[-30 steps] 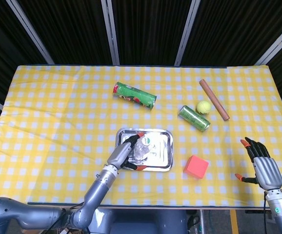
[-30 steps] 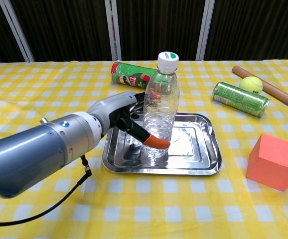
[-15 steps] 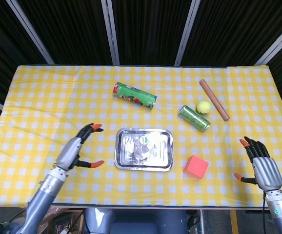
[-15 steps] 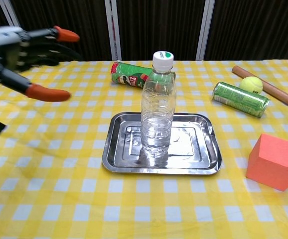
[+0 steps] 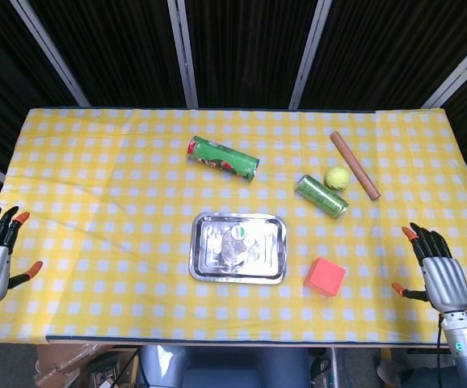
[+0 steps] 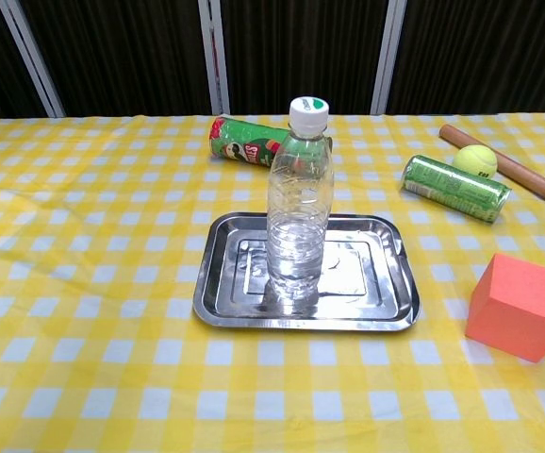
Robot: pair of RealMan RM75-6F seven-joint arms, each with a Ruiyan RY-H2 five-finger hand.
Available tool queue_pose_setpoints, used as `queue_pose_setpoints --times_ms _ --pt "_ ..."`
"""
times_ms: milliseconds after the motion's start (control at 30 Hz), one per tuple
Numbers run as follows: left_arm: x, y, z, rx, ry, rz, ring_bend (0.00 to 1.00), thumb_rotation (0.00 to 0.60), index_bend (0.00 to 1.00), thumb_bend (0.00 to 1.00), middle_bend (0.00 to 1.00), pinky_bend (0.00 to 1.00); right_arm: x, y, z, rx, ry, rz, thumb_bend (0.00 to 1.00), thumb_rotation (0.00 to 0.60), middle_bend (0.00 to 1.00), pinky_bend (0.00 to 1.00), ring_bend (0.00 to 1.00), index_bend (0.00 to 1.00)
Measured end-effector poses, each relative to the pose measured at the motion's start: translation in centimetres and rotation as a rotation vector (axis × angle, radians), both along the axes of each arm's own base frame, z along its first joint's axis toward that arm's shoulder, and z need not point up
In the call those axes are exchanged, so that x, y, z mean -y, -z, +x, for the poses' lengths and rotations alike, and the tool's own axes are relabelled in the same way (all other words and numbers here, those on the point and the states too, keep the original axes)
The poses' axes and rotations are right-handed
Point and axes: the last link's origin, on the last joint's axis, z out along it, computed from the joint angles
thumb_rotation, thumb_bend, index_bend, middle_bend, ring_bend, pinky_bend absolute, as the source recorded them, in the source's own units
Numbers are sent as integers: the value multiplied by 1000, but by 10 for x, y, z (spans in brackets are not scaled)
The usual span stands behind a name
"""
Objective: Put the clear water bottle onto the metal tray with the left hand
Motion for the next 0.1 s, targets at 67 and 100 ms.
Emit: queue_pose_setpoints --times_ms 67,100 --pt "2 0 -1 -3 -13 -11 0 600 127 189 72 0 0 0 1 -13 -11 -9 50 600 0 0 0 46" --pt "3 0 -1 -3 -20 -17 0 600 126 189 73 0 0 0 2 -19 -17 -15 50 600 0 0 0 46"
